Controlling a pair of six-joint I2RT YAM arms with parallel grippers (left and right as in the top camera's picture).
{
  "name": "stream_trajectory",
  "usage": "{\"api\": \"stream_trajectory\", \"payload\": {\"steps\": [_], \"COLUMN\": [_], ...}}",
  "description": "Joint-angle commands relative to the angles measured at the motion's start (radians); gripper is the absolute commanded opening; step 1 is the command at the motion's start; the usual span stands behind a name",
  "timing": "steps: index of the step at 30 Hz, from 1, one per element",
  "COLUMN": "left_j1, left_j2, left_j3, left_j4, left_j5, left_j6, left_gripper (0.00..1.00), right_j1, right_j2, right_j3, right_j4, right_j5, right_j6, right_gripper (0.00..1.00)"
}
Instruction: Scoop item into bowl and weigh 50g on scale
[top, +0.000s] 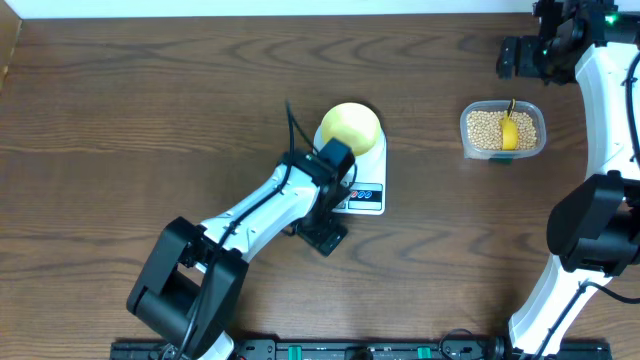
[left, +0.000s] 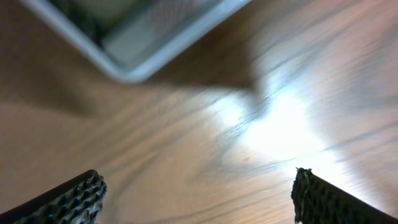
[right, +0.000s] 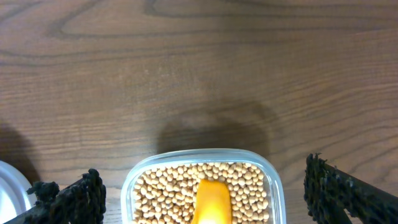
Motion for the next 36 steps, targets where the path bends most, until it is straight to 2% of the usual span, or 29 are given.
{"api": "stream_trajectory", "payload": {"steps": [1, 6, 11, 15, 19, 23, 36], "left_j1": [0.002, -0.026, -0.044, -0.048, -0.056, -0.08, -0.075], "left_j2": [-0.013, 0.014, 0.089, 0.174, 0.232, 0.248, 0.268], "left_j3": [0.123, 0.236, 0.281, 0.281, 0.282, 0.282, 0.282], "left_j4": [-0.019, -0.069, -0.077, -0.058, -0.016, 0.004, 0.056], "left_j5": [0.185, 0.233, 0.351, 0.348, 0.329, 0.236, 0.232], "left_j6": [0.095, 0.171, 0.238, 0.294, 0.297, 0.307, 0.346], "left_gripper": [0.98, 0.98, 0.98, 0.97, 0.98, 0.98, 0.98], "right_j1": [-0.001, -0.001, -0.001, -0.001, -0.001, -0.001, -0.001], "right_j2": [0.004, 0.004, 0.004, 0.004, 0.004, 0.004, 0.004], "right_j3": [0.014, 0.014, 0.014, 0.014, 0.014, 0.014, 0.014], "right_j4": [-0.002, -0.002, -0.002, -0.002, -0.002, -0.002, -0.002], "right_j5": [-0.006, -0.006, -0.006, -0.006, -0.006, -0.006, -0.006], "right_j6": [-0.004, -0.004, -0.004, -0.004, -0.004, -0.004, -0.004], "right_gripper": [0.99, 0.99, 0.99, 0.99, 0.99, 0.99, 0.99]}}
